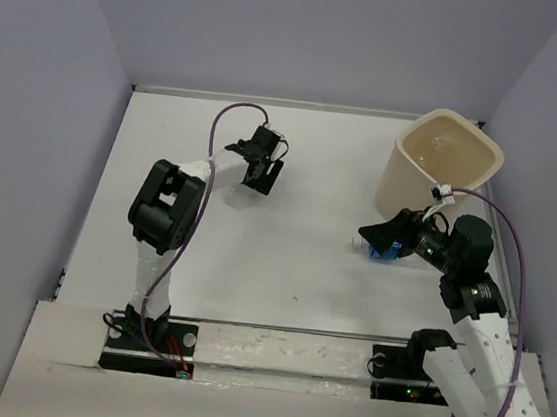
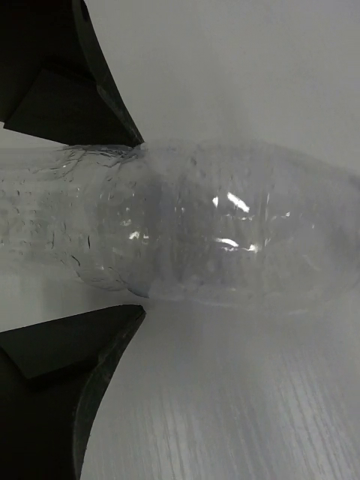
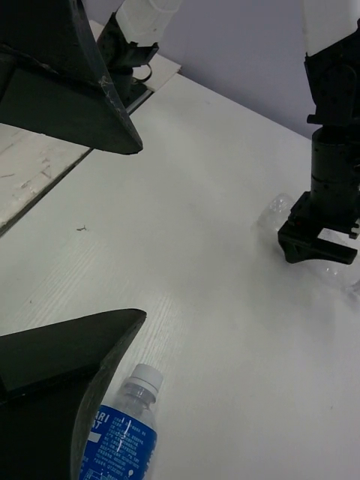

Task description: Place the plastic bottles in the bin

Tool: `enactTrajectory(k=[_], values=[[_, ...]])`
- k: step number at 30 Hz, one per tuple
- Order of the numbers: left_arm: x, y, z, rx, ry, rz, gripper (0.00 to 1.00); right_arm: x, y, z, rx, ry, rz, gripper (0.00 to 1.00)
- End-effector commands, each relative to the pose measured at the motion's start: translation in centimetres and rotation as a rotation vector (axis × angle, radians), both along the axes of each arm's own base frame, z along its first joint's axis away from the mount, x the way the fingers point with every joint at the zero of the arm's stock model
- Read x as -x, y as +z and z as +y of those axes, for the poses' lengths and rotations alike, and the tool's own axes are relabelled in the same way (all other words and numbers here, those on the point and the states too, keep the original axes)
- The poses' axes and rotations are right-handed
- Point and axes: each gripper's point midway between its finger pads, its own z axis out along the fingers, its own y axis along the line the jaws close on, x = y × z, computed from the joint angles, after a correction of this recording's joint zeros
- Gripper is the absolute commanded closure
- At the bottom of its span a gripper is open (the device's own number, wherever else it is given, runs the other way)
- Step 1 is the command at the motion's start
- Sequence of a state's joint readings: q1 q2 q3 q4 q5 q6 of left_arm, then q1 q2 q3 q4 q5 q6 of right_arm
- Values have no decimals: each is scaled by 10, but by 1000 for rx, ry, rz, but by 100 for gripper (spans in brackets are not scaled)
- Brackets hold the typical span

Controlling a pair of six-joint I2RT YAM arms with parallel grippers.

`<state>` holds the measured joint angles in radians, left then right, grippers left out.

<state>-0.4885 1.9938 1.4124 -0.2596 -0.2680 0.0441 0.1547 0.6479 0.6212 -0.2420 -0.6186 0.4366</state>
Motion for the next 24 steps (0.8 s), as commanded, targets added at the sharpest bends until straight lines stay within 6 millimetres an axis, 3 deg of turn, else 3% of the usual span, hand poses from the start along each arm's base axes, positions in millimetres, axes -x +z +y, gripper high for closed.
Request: enactTrajectory(k=[1, 3, 5, 8, 9, 11, 12, 15, 16, 19, 21, 24], values=[[-3, -2, -23, 52, -87, 35, 19, -4, -1, -3, 28, -25, -23, 11], [-1, -2, -22, 51, -66, 67, 42, -5, -9, -4, 40, -43, 4, 9], [2, 3, -24, 75, -43, 70, 47, -9, -23, -12, 50, -102, 38, 7], [9, 37, -30, 165, -13, 22, 51, -10, -45, -25, 26, -225, 89, 2], [11, 65, -34, 216, -16, -27, 55, -11, -49, -29, -2, -266, 105, 0], [22, 88, -44, 305, -23, -47, 56, -11, -63, -38, -19, -344, 123, 0], [27, 121, -48, 366, -38, -110, 56, -11, -66, -41, -45, -375, 147, 0], [53, 151, -65, 446, -94, -148, 56, -10, -83, -50, -85, -466, 214, 0], [63, 177, -67, 480, -117, -202, 56, -10, -86, -52, -93, -490, 231, 0], [98, 195, -76, 491, -166, -250, 56, -7, -107, -72, -89, -633, 308, 2], [120, 215, -82, 530, -212, -295, 56, -6, -109, -83, -82, -696, 312, 2], [139, 217, -80, 565, -243, -301, 56, -4, -116, -100, -66, -812, 342, 1]])
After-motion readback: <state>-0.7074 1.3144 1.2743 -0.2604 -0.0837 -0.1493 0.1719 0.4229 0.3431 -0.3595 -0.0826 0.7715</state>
